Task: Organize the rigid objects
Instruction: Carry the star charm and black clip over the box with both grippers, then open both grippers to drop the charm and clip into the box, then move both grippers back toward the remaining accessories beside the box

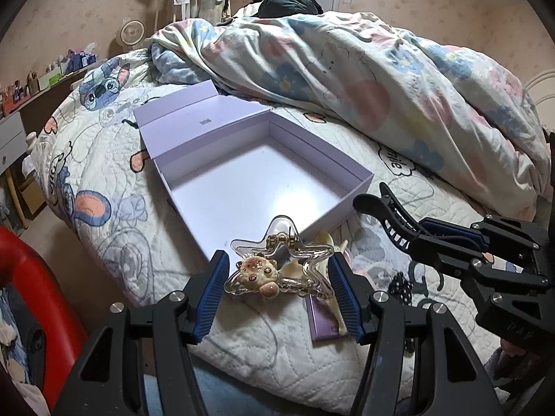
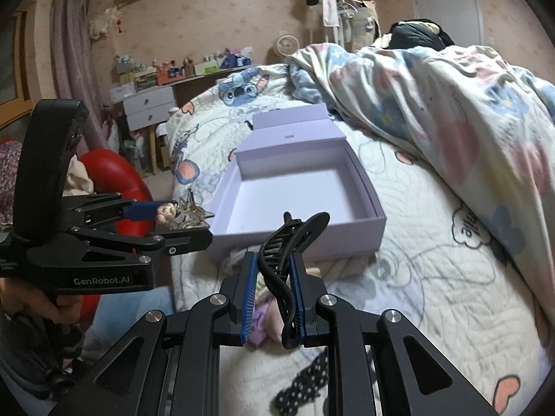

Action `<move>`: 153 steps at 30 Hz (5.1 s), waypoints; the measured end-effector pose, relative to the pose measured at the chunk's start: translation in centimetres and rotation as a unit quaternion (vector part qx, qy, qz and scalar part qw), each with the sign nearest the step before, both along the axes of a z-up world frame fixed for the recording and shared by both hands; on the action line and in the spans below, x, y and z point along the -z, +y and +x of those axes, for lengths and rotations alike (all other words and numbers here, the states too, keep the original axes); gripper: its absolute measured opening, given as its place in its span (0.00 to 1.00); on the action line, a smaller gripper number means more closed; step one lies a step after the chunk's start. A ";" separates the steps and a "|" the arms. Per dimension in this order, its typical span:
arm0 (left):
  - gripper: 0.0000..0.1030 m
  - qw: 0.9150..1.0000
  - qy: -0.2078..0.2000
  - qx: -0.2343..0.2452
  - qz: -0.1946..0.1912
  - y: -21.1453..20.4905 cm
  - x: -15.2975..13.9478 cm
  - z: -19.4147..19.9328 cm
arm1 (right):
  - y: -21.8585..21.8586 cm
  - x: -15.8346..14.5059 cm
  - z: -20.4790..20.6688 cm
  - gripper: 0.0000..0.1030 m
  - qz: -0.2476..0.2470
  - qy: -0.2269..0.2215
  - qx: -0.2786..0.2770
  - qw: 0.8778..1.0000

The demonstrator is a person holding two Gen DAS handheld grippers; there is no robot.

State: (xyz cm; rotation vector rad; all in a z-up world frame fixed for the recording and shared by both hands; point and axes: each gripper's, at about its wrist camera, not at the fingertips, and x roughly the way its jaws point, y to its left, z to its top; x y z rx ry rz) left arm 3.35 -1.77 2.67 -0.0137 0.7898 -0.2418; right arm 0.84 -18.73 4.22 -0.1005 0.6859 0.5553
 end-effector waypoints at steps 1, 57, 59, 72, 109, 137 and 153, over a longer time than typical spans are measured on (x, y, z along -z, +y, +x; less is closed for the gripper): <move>0.57 1.000 -0.001 0.000 0.001 0.0 -0.1 0.3 | 0.1 -0.1 0.3 0.18 0.001 -0.002 -0.003 1.000; 0.57 0.995 0.045 -0.044 0.075 3.2 4.2 19.1 | 6.5 2.8 19.8 0.18 -0.043 0.023 -0.058 0.997; 0.57 0.994 0.048 -0.047 0.087 3.0 4.6 19.3 | 6.4 3.1 19.9 0.18 -0.045 0.028 -0.054 0.997; 0.57 0.991 0.072 -0.058 0.100 3.1 5.5 19.6 | 6.4 3.6 19.8 0.32 -0.073 0.035 -0.032 0.996; 1.00 0.993 0.012 -0.077 0.090 2.5 -2.3 13.5 | 3.3 -3.2 12.5 0.62 -0.067 -0.030 0.019 0.997; 1.00 0.994 -0.044 -0.066 0.075 2.2 -6.0 4.7 | 0.9 -6.2 4.1 0.87 -0.060 -0.069 0.056 0.994; 1.00 0.996 -0.031 -0.044 0.075 0.4 -4.0 0.6 | -0.3 -4.6 0.3 0.87 -0.048 -0.052 0.056 0.996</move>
